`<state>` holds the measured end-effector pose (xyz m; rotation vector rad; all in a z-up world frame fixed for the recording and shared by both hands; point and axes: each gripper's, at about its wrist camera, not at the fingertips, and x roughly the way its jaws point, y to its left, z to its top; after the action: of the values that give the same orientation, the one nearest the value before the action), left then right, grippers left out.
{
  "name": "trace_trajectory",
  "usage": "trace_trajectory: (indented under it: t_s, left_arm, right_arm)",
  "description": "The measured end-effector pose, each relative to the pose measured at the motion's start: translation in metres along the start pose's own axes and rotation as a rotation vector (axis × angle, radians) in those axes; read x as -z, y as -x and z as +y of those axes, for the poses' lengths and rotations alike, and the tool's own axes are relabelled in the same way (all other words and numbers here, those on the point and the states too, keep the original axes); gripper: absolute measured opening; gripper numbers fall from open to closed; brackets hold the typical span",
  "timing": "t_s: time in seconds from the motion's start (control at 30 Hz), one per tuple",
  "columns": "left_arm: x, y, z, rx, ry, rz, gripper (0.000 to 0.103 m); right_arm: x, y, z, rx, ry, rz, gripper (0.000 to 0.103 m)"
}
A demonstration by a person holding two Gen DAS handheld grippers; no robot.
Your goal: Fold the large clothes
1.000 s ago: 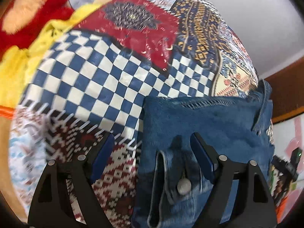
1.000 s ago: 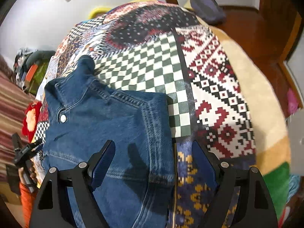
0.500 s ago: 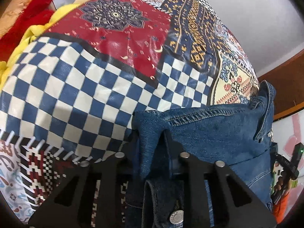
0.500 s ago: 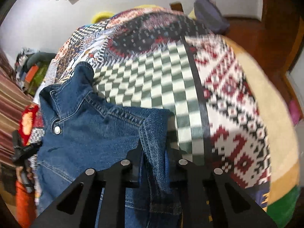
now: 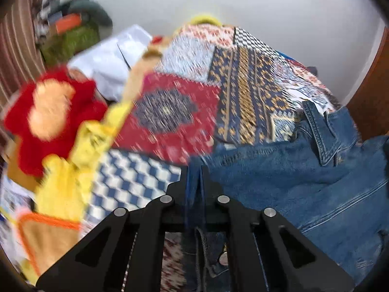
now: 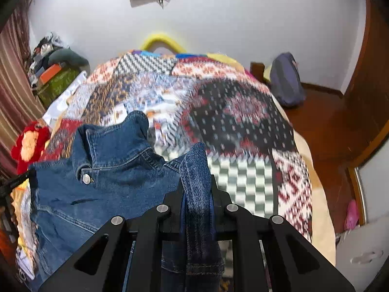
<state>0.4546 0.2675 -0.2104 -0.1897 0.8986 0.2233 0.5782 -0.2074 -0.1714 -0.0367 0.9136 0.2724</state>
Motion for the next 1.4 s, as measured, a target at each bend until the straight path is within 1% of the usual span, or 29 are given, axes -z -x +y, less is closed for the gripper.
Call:
trace_trajectory:
  t_s: [0.03,0.1,0.17,0.23,0.33,0.37,0.43,0.53,0.63,0.67,0.7,0.73,0.77,0.8,0.83,0.87,0.9,0.93,0.97,1.03,1.13,1.2,1.27,1.4]
  left_arm:
    - [-0.005,0.002,0.002,-0.016,-0.006,-0.018,0.006]
    - [-0.012,0.000,0.009,0.000,0.003,-0.019,0.006]
    - [-0.017,-0.006,0.017,0.016,0.024,0.006,0.006]
    - [-0.017,-0.014,0.018,0.038,0.032,0.033,0.006]
    - [-0.011,-0.026,0.012,0.074,0.038,0.073,0.006]
    - [-0.007,-0.032,0.008,0.088,0.031,0.092,0.006]
    - [-0.001,-0.043,0.000,0.093,0.007,0.131,0.007]
    - [0.013,-0.067,-0.007,0.067,-0.023,0.205,0.009]
    - [0.022,-0.079,-0.009,0.082,-0.010,0.225,0.010]
    - [0.023,-0.080,-0.010,0.085,-0.004,0.222,0.010]
    - [0.025,-0.080,-0.010,0.089,0.003,0.219,0.015]
    - [0.026,-0.079,-0.010,0.100,0.014,0.219,0.023]
    - [0.028,-0.078,-0.010,0.122,0.026,0.223,0.029]
    - [0.030,-0.077,-0.012,0.131,0.025,0.225,0.039]
    - [0.032,-0.075,-0.015,0.126,0.011,0.226,0.045]
    - [0.035,-0.072,-0.018,0.099,-0.014,0.227,0.047]
    - [0.037,-0.071,-0.021,0.075,-0.036,0.228,0.048]
    - [0.039,-0.068,-0.025,0.050,-0.065,0.229,0.050]
    - [0.040,-0.063,-0.027,0.034,-0.087,0.222,0.051]
    - [0.041,-0.051,-0.027,0.013,-0.093,0.209,0.057]
    - [0.041,-0.027,-0.020,0.040,-0.047,0.188,0.058]
    - [0.040,-0.011,-0.016,0.067,-0.007,0.172,0.061]
    - [0.041,0.010,-0.012,0.087,0.021,0.145,0.061]
    - [0.043,0.051,-0.013,0.099,0.019,0.109,0.061]
  right_arm:
    - [-0.006,-0.003,0.000,-0.001,-0.008,-0.009,0.012]
    - [-0.012,-0.011,0.003,0.003,-0.015,-0.005,0.012]
    - [-0.014,-0.025,0.004,0.020,-0.014,0.012,0.012]
    - [-0.011,-0.045,0.001,0.044,-0.015,0.049,0.012]
    - [0.002,-0.077,-0.006,0.084,-0.006,0.101,0.012]
    - [0.006,-0.084,-0.008,0.091,0.001,0.114,0.013]
    - [0.015,-0.100,-0.012,0.106,0.017,0.139,0.013]
    - [0.022,-0.110,-0.013,0.109,0.035,0.140,0.014]
    - [0.024,-0.110,-0.007,0.141,0.086,0.140,0.016]
    - [0.025,-0.110,-0.005,0.149,0.107,0.147,0.016]
    - [0.026,-0.110,-0.003,0.155,0.124,0.149,0.017]
    - [0.027,-0.109,-0.001,0.162,0.141,0.148,0.018]
    - [0.028,-0.106,-0.001,0.171,0.158,0.148,0.021]
    - [0.030,-0.105,0.000,0.179,0.167,0.148,0.025]
    - [0.033,-0.101,0.000,0.198,0.171,0.144,0.037]
    - [0.036,-0.098,-0.001,0.222,0.176,0.138,0.057]
    - [0.037,-0.095,-0.002,0.259,0.182,0.133,0.067]
    - [0.039,-0.090,-0.004,0.296,0.187,0.126,0.079]
    - [0.041,-0.084,-0.009,0.303,0.185,0.127,0.080]
    - [0.042,-0.072,-0.017,0.265,0.155,0.145,0.080]
    - [0.046,-0.042,-0.028,0.218,0.077,0.158,0.080]
    - [0.050,-0.019,-0.029,0.192,0.053,0.130,0.080]
    - [0.054,0.013,-0.029,0.155,0.029,0.087,0.080]
    - [0.063,0.069,-0.020,0.077,0.001,0.020,0.081]
